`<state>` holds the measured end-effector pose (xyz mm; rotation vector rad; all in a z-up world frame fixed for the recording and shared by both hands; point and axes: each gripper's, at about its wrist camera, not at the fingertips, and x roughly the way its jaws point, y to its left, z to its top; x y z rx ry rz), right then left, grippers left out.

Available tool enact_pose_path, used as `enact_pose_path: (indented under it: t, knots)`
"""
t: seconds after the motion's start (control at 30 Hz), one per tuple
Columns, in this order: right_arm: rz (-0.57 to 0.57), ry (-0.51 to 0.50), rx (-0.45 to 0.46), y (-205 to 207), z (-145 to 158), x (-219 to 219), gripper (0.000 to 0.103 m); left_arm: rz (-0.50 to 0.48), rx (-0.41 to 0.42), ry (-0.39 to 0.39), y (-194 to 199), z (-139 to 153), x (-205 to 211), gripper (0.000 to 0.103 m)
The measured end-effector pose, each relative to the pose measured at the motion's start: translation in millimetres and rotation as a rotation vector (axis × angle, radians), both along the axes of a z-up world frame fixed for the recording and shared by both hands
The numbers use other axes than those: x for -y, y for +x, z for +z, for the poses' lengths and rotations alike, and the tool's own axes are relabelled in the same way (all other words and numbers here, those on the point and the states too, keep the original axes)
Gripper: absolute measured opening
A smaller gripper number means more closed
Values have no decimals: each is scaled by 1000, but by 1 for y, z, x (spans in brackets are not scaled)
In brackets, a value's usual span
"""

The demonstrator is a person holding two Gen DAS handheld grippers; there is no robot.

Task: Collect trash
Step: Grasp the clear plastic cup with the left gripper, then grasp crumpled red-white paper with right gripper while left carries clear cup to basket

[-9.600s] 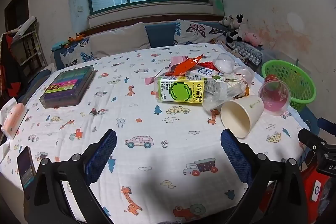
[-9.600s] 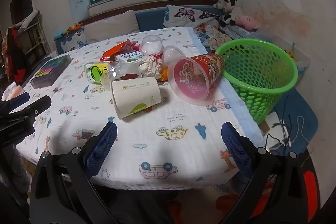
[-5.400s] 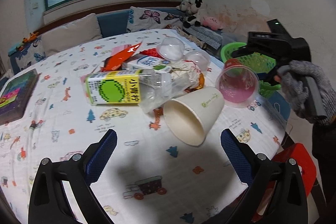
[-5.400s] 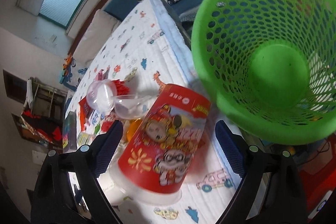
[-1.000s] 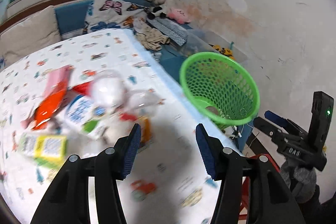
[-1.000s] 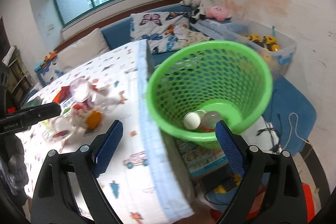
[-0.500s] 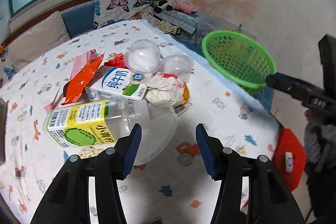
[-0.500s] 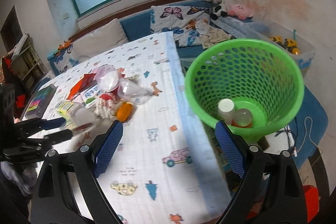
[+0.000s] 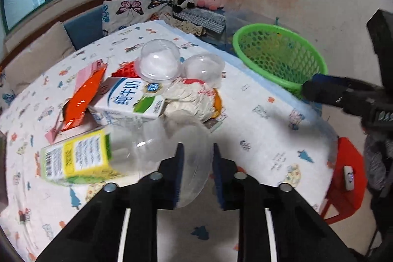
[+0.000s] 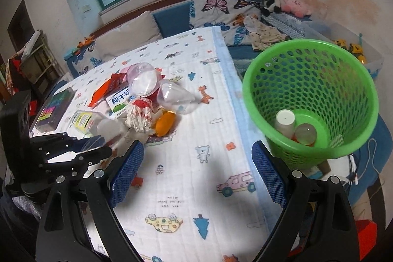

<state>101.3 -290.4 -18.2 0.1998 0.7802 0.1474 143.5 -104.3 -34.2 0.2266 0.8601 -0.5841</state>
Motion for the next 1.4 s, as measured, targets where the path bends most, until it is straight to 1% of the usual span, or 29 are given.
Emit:
enact_pose_path:
  t: [0.1, 0.2, 0.33, 0.53, 0.7, 0.77, 0.93, 1.03, 1.13, 1.23, 1.33, 1.4]
  knots:
    - [10, -4, -3, 3, -1, -3, 89, -2, -27, -48, -3, 4, -2, 16]
    - [22, -8, -8, 6, -3, -7, 89, -3, -77, -139, -3, 11, -9, 14]
    - [38, -9, -13, 10, -5, -13, 89, 2, -95, -206, -6, 19, -14, 14]
    - [67, -13, -16, 16, -7, -22, 88, 9, -96, -260, -17, 32, -24, 14]
    - [113, -7, -9, 25, -5, -35, 83, 36, -71, -278, -26, 45, -37, 14]
    - [142, -10, -5, 32, -4, -45, 79, 51, -58, -275, -29, 49, -42, 14]
    - [210, -28, -11, 55, -7, -68, 73, 74, -50, -287, -32, 54, -55, 14]
    - [237, -51, -18, 69, -11, -80, 69, 87, -40, -293, -33, 57, -61, 14]
    - [254, -90, -36, 82, -19, -88, 69, 99, -38, -298, -33, 59, -65, 14]
    - [262, -118, -54, 93, -29, -93, 66, 108, -37, -303, -32, 60, -70, 14]
    - [272, -130, -78, 100, -38, -95, 65, 118, -42, -303, -29, 58, -72, 14]
    - [279, -139, -76, 102, -41, -97, 65, 123, -47, -306, -27, 56, -72, 14]
